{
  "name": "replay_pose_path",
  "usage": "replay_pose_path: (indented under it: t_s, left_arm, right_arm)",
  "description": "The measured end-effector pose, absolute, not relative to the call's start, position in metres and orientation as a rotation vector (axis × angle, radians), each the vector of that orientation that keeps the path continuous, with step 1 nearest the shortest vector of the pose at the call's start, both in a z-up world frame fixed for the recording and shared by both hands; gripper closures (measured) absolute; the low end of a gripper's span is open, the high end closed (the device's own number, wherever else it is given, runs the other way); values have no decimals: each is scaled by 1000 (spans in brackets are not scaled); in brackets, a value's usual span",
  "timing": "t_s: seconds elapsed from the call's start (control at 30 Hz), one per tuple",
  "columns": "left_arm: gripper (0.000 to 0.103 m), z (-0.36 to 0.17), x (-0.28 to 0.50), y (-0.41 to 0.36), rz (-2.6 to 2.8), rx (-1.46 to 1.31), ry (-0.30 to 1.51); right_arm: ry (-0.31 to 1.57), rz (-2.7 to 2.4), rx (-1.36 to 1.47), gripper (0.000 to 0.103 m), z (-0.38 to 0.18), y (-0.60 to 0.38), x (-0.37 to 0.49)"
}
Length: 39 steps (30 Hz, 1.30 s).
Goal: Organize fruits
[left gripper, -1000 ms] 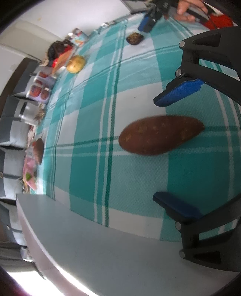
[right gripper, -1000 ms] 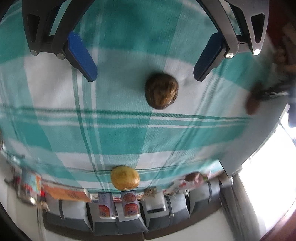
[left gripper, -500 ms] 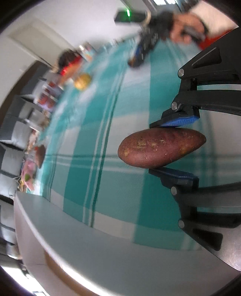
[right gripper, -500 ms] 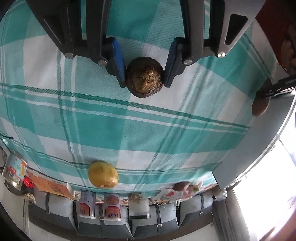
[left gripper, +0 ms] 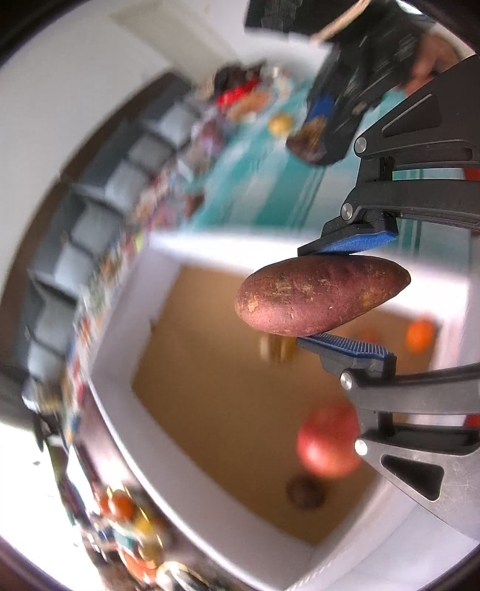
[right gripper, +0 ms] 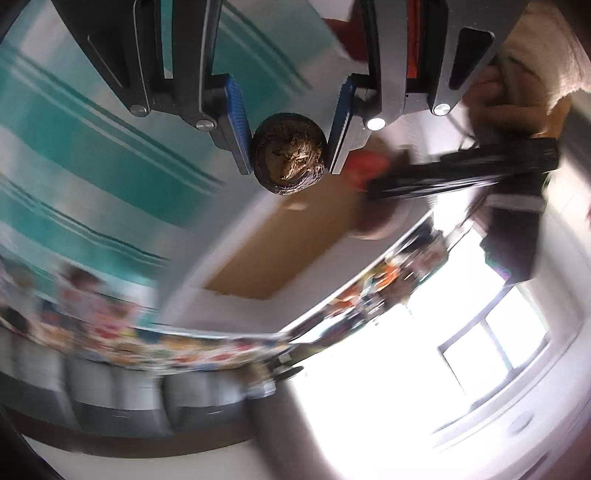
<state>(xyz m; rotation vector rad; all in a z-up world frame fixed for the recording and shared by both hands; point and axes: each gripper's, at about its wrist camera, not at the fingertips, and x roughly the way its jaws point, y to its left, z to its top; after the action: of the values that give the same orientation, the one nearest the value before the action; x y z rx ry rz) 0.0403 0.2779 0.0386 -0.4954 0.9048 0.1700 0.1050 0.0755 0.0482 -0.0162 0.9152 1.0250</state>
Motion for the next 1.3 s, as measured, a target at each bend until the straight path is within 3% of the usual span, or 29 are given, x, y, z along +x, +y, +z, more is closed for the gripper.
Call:
replay_pose_path:
  t_s: [0.23,0.27,0.3,0.33,0.37,0.47,0.57,0.87,1.13,1.3]
  left_arm:
    - [61,2,49,310,300,-454,1006]
    - [59,2,47,311,323,-446,1008]
    - [48,5,43,311,356,-436,986]
    - [27,9,38,315,373,-431,966]
    - [19,16,31,315,390,-422,934]
    - [16,39,16,304,391,-397,819]
    - [16,56,14,276,335,-358,775]
    - [12,69,40,119,10,-237,736]
    - [12,-45,96,0,-117,-126,1010]
    - [12,-73,116,-14,-79,-33,1012]
  right_arm:
    - [1015,1047,-218,62,17,172,95]
    - [1014,1011,-231,57,15,175,95]
    - [1009,990,-228,41,15,174,95]
    - [994,974,-209,32,18,169,96]
    - [947,968,-161,21,26,159,96]
    - [828,919,-85,14,44,115,98]
    - [760,819,-58,0,42,66,104]
    - [912,283,-229,0,-83,-159,125]
    - [945,41,-8,0,-101,-270,111]
    - [974,61,-32,0,-108,-274,115]
